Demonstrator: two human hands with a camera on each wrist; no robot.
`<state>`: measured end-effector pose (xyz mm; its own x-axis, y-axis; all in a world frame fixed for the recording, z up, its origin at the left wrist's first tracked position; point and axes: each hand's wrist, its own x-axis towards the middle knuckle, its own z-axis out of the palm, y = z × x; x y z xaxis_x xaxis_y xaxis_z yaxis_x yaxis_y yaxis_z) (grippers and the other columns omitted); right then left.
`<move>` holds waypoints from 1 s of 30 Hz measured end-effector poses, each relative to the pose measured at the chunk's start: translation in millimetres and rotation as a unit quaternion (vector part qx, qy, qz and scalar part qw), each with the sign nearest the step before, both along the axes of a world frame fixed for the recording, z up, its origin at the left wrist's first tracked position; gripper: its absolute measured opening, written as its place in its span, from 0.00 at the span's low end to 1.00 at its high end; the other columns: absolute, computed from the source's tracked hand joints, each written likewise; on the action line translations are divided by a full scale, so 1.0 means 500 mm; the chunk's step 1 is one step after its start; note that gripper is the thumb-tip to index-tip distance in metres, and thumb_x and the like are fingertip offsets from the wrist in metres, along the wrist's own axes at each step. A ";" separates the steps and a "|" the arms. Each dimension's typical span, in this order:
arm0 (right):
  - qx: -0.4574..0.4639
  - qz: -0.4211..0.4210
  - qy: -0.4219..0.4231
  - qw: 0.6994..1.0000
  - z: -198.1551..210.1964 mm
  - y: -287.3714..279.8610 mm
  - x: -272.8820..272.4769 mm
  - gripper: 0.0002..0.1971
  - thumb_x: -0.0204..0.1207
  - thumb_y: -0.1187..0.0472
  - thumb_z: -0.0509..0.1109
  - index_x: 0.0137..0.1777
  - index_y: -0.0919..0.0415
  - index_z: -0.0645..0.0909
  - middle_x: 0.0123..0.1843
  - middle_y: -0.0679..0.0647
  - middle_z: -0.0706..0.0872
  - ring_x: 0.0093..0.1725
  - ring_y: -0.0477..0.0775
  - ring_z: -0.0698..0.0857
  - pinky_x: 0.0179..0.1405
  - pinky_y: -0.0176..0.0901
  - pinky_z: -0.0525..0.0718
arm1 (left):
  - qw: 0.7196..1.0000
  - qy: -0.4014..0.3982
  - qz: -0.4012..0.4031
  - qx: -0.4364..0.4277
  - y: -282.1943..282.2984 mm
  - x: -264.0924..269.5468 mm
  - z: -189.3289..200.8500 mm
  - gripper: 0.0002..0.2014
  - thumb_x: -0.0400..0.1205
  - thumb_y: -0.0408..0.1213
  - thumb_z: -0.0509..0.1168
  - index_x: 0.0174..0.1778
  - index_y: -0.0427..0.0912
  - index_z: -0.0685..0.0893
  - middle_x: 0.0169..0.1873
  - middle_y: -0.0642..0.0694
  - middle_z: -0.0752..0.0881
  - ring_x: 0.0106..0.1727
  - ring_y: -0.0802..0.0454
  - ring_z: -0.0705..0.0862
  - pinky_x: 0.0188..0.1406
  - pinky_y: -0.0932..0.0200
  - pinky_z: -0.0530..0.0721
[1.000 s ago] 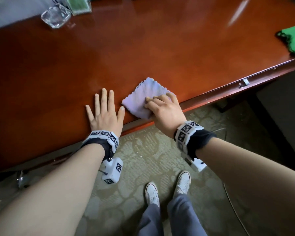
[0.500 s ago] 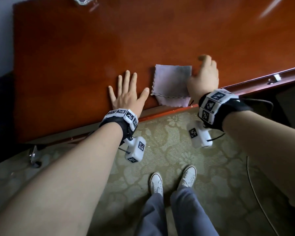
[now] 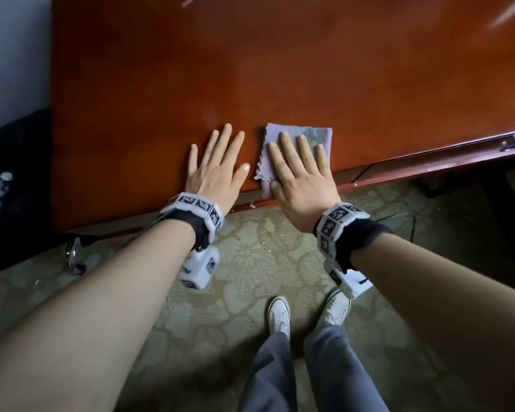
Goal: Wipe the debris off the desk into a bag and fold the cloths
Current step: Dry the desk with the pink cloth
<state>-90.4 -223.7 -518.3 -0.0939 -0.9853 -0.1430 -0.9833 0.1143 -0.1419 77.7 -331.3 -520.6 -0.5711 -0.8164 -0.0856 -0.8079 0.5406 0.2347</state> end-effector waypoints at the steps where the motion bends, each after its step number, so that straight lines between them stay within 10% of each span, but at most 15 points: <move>1: 0.002 0.010 0.002 1.000 0.001 -0.001 -0.004 0.32 0.85 0.45 0.44 0.86 0.54 0.41 0.87 0.55 0.42 0.85 0.63 0.44 0.83 0.64 0.44 | 0.999 -0.023 -0.019 -0.020 0.001 0.016 -0.006 0.28 0.89 0.54 0.45 0.87 0.59 0.50 0.88 0.55 0.45 0.88 0.55 0.45 0.85 0.37 0.44; 9: 0.014 -0.083 -0.012 0.996 0.005 -0.018 -0.165 0.32 0.82 0.42 0.40 0.85 0.46 0.39 0.87 0.50 0.40 0.86 0.60 0.43 0.82 0.62 0.42 | 0.997 -0.043 0.052 -0.042 -0.017 0.050 -0.023 0.30 0.85 0.63 0.41 0.86 0.65 0.47 0.88 0.54 0.43 0.88 0.47 0.45 0.82 0.27 0.43; 15: 0.006 -0.191 -0.001 0.982 -0.004 -0.051 -0.078 0.32 0.85 0.44 0.42 0.86 0.51 0.39 0.87 0.55 0.40 0.85 0.65 0.43 0.81 0.68 0.42 | 0.996 -0.048 0.057 -0.045 -0.019 0.044 -0.019 0.31 0.85 0.63 0.42 0.85 0.65 0.48 0.88 0.53 0.46 0.88 0.46 0.46 0.80 0.25 0.46; 26: -0.002 0.058 0.019 0.998 0.000 -0.055 0.032 0.31 0.84 0.43 0.42 0.86 0.49 0.41 0.87 0.51 0.42 0.86 0.60 0.44 0.83 0.62 0.43 | 0.995 -0.027 0.066 -0.072 -0.011 0.043 -0.020 0.30 0.85 0.59 0.45 0.85 0.64 0.54 0.87 0.52 0.51 0.87 0.46 0.51 0.80 0.25 0.51; 30: -0.006 -0.032 0.011 0.999 -0.002 -0.052 -0.075 0.33 0.81 0.40 0.40 0.86 0.46 0.43 0.87 0.51 0.45 0.86 0.60 0.46 0.82 0.62 0.45 | 0.995 -0.023 0.069 -0.068 -0.012 0.043 -0.026 0.29 0.85 0.60 0.46 0.85 0.65 0.53 0.87 0.52 0.50 0.88 0.46 0.51 0.80 0.25 0.50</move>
